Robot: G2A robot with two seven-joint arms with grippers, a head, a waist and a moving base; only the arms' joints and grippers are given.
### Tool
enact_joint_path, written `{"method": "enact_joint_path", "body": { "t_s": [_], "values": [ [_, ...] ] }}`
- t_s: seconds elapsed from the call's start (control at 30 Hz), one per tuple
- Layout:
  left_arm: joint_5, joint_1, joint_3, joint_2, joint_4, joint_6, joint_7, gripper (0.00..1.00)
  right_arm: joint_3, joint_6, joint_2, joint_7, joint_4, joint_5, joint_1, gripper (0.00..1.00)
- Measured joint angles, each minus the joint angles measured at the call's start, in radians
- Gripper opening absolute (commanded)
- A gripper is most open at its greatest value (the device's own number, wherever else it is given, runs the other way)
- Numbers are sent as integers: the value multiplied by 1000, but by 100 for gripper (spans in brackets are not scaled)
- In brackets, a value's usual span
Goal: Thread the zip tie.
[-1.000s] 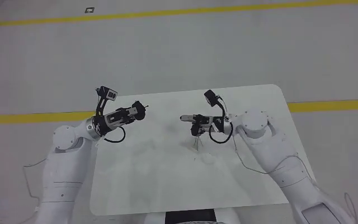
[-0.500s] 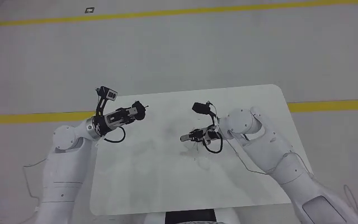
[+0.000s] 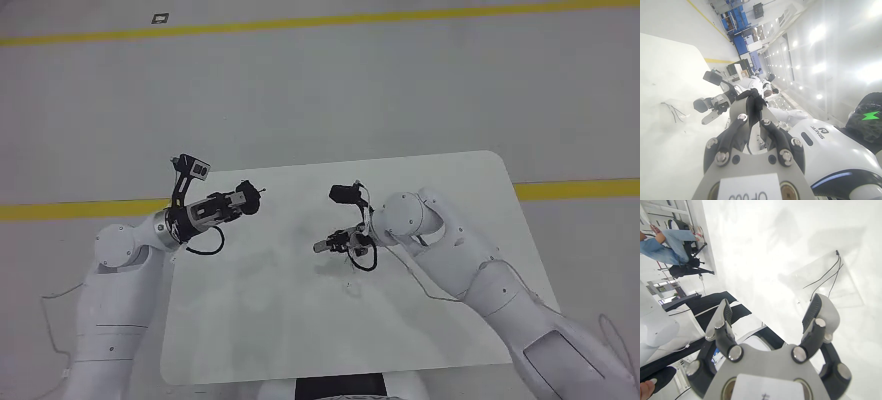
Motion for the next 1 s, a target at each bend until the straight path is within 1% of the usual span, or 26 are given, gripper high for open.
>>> {"method": "enact_joint_path", "body": {
  "t_s": [0.13,0.23,0.43,0.5,0.6,0.77,0.97,1.0],
  "values": [
    [0,0,0,0,0,0,0,0,-51,0,-46,22,112,-27,55,100],
    [0,0,0,0,0,0,0,0,-61,0,-73,31,161,-73,84,100],
    [0,0,0,0,0,0,0,0,-57,0,-74,28,161,-80,86,100],
    [0,0,0,0,0,0,0,0,-66,0,-74,21,160,-91,84,100],
    [0,0,0,0,0,0,0,0,-88,0,-77,27,149,-169,89,100],
    [0,0,0,0,0,0,0,0,-105,0,-92,99,135,-305,101,100],
    [0,0,0,0,0,0,0,0,-90,0,-125,151,124,-377,79,100],
    [0,0,0,0,0,0,0,0,-86,0,-130,157,123,-385,76,79]
  ]
}}
